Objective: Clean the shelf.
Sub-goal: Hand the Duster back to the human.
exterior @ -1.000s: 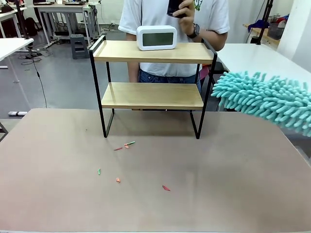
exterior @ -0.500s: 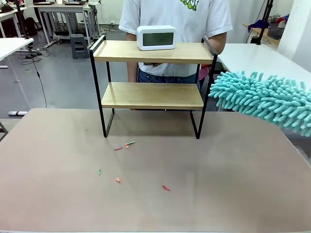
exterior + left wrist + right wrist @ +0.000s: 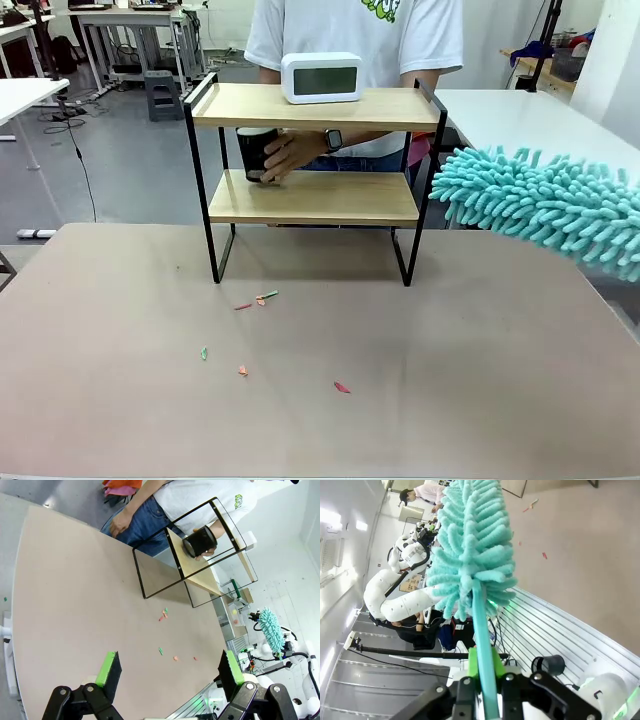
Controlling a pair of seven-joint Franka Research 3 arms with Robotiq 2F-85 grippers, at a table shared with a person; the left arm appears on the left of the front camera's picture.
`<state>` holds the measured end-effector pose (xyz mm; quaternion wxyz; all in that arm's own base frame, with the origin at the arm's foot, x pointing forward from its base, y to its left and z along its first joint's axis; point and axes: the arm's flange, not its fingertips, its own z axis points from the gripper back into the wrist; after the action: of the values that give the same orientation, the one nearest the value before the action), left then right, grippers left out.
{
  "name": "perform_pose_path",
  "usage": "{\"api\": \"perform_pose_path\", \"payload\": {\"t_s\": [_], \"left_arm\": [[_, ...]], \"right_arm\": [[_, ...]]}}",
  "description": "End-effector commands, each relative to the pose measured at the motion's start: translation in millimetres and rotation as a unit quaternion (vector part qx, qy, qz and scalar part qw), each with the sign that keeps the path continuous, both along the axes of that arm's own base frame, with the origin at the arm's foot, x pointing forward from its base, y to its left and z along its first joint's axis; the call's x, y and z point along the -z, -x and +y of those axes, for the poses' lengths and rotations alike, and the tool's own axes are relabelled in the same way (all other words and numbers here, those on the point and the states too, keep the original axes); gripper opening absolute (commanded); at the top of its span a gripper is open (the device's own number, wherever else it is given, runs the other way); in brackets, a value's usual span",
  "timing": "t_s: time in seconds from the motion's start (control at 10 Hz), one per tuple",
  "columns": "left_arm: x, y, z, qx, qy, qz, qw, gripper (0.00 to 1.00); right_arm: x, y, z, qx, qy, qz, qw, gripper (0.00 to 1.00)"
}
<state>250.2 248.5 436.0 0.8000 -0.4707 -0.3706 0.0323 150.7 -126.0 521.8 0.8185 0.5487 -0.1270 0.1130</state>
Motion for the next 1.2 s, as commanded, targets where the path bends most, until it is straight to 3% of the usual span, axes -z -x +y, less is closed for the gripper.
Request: {"api": "perform_pose_path", "payload": {"t_s": [0.0, 0.1, 0.2, 0.4, 0.6, 0.8, 0.9, 1.0, 1.1], "left_arm": [[-16, -9, -26, 0.047, -0.012, -0.01, 0.999, 1.0], [-32, -24, -56, 0.127, -0.004, -0.031, 0.991, 1.0], [-46, -38, -94, 0.186, -0.021, -0.035, 0.982, 1.0], [-67, -47, -163, 0.284, -0.027, -0.043, 0.957, 1.0], [-84, -40, -233, 0.379, -0.053, -0.033, 0.923, 1.0], [-89, -37, -289, 0.43, -0.061, -0.034, 0.9, 1.0], [-85, -38, -307, 0.41, -0.057, -0.03, 0.91, 1.0], [-78, -43, -295, 0.417, -0.076, 0.021, 0.905, 1.0], [-88, -37, -297, 0.431, -0.069, -0.03, 0.899, 1.0]], "right_arm": [[-16, 13, -15, 0.021, 0.003, -0.028, 0.999, 0.12], [-39, 9, -13, 0.011, 0.016, -0.064, 0.998, 0.12], [-63, -6, 2, -0.047, 0.018, -0.089, 0.995, 0.12], [-85, -39, 51, -0.132, 0.062, -0.093, 0.985, 0.12], [-87, -58, 102, -0.208, 0.081, -0.088, 0.971, 0.12], [-79, -62, 140, -0.276, 0.073, -0.081, 0.955, 0.12], [-71, -63, 152, -0.288, 0.075, -0.076, 0.952, 0.12], [-67, -57, 140, -0.266, 0.099, -0.075, 0.956, 0.12], [-74, -60, 151, -0.268, 0.091, -0.065, 0.957, 0.12]]}}
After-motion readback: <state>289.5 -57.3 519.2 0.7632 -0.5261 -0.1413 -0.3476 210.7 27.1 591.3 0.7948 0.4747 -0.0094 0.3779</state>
